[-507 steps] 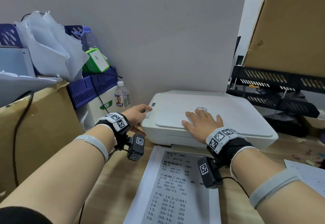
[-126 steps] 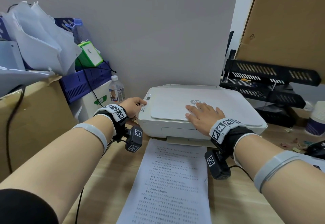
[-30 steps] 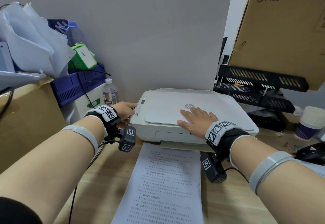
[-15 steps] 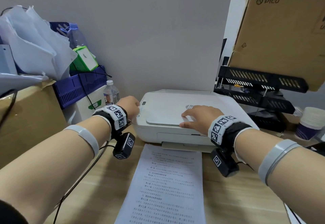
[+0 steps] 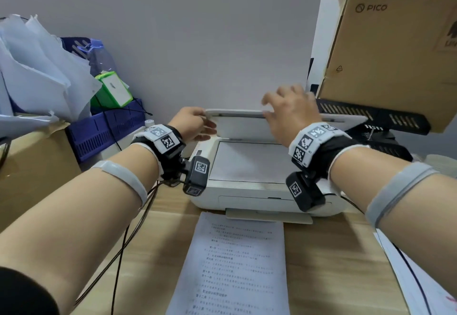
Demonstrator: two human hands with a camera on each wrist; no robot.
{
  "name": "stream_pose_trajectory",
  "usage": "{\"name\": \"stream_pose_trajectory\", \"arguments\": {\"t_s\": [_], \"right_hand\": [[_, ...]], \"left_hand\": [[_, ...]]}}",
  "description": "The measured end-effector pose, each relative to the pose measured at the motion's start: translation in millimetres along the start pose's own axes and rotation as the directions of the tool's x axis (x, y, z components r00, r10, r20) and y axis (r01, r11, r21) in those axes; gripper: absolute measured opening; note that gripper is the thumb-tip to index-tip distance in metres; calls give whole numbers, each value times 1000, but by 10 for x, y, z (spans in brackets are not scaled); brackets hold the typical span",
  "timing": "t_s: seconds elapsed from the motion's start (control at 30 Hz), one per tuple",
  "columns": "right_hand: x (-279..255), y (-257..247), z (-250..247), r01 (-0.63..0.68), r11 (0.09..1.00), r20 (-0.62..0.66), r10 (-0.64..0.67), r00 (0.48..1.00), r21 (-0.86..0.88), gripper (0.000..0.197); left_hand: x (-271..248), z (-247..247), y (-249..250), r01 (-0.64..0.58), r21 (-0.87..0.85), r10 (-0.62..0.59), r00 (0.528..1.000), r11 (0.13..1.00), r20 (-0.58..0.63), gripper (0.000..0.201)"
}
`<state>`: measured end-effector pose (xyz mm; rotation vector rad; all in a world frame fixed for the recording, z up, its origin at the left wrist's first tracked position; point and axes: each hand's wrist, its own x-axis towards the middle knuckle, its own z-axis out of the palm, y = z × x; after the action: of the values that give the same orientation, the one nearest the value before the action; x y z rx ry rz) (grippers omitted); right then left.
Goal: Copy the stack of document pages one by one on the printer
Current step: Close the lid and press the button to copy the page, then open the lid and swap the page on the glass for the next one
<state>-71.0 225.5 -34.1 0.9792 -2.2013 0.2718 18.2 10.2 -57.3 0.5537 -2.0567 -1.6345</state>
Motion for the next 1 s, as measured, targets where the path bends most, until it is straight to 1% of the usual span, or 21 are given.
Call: {"name": "stream_pose_trajectory", "arguments": {"t_s": [0.07,0.1,0.13,0.17,0.2,0.27,0.3,0.4,0.43,0.47,0.57,0.7,0.77,0.9,1.0], "right_hand": [[43,-13,-19,-62,997,-99,66,993,35,28],[35,-12,-13,-69,995,-106,77,991,71,28],[11,-7,14,-58,993,-74,66,995,103,26],[-33,5,65,-50,991,3,50,999,123,24],[-91,26,134,-49,990,107,35,994,135,22],[-226,74,287,-65,991,315,26,949,115,23],[-294,102,366,-76,991,388,28,921,111,26],[-471,170,569,-163,977,551,61,832,139,36],[-520,184,626,-194,970,595,70,800,146,41],[-560,196,673,-209,967,622,75,779,146,45],[-644,222,737,-210,966,636,67,769,152,51],[-721,234,717,-215,965,697,53,716,148,50],[-757,248,705,-207,970,709,56,703,128,50],[-830,273,655,-156,983,712,39,701,100,55],[-874,275,601,-129,987,721,22,693,94,60]], "left_hand": [[147,26,66,-37,-51,35,999,998,-27,33],[228,45,81,-53,-67,51,998,996,-43,34],[310,59,89,-69,-69,65,996,995,-57,36],[398,78,93,-84,-73,79,994,994,-71,39],[459,100,111,-89,-73,84,994,993,-77,43],[591,148,147,-93,-73,87,993,993,-77,50],[650,168,165,-94,-65,89,993,993,-80,54],[775,250,224,-102,-3,101,992,995,-79,60],[815,277,231,-100,13,101,992,995,-74,61],[842,304,239,-89,17,90,994,996,-65,63],[938,375,236,-69,8,69,997,998,-47,69],[1017,417,242,-62,-4,62,998,998,-24,70],[1055,394,248,-13,-2,12,1000,1000,-18,77],[1152,288,170,39,4,-40,999,999,35,83],[1003,264,221,39,25,-40,997,999,68,79]]}}
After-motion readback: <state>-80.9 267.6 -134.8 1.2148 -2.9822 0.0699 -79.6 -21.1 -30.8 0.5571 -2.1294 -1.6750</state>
